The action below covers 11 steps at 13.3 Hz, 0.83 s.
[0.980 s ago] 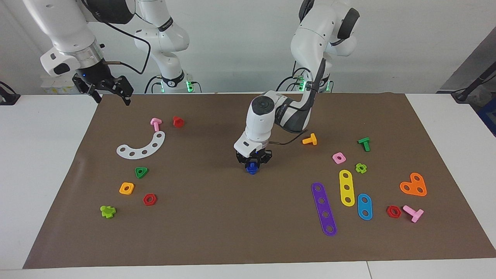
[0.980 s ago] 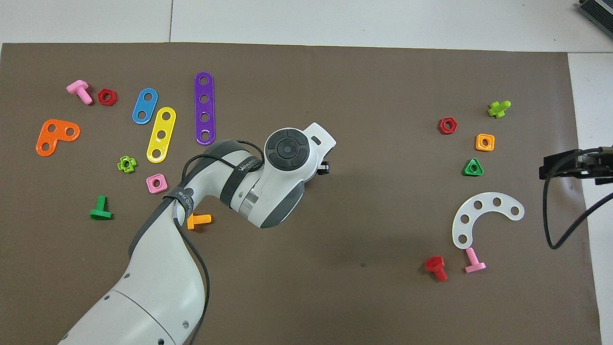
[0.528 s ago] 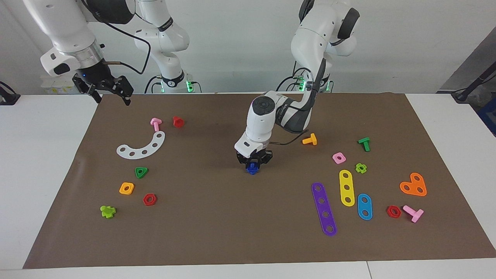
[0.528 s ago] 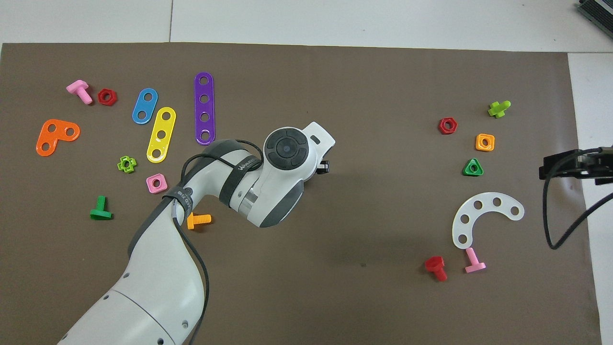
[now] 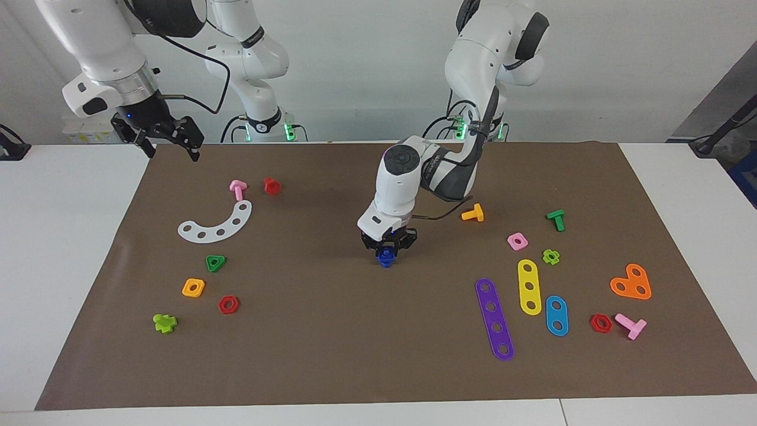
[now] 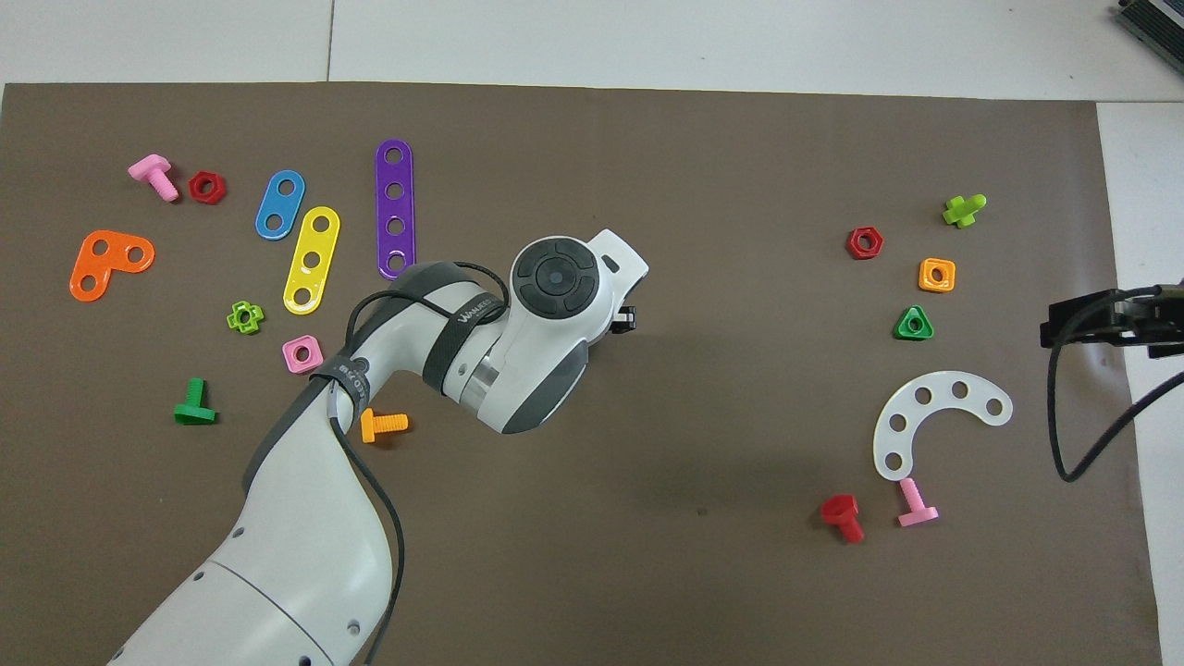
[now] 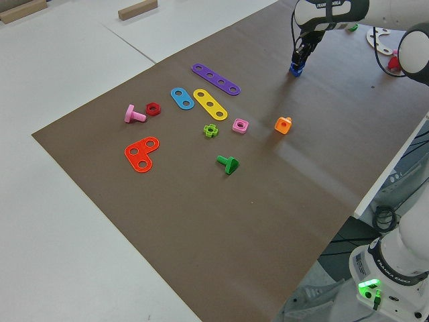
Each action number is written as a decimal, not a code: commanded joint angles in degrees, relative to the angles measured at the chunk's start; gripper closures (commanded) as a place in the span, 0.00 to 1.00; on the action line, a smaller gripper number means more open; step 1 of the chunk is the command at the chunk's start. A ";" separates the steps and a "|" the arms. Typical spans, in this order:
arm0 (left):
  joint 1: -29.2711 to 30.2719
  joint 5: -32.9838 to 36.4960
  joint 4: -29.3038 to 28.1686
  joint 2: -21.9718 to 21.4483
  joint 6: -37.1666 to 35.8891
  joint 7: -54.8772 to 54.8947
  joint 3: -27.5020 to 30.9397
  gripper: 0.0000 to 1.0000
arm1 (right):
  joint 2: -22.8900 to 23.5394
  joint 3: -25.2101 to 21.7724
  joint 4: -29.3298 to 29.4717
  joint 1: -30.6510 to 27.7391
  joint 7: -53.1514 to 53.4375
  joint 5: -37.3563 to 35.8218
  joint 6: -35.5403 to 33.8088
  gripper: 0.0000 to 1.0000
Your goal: Unscrew and place screws in storage area
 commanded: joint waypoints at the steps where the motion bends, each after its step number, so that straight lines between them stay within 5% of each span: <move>1: -0.49 -0.03 4.78 2.21 -3.98 -0.86 0.53 0.60 | -1.71 0.07 -1.85 -0.63 -1.65 -0.81 0.31 0.00; 11: 3.72 -1.35 12.87 2.74 -16.03 -0.43 0.71 0.60 | -2.15 -0.10 -2.47 -0.55 -1.56 -0.81 0.49 0.00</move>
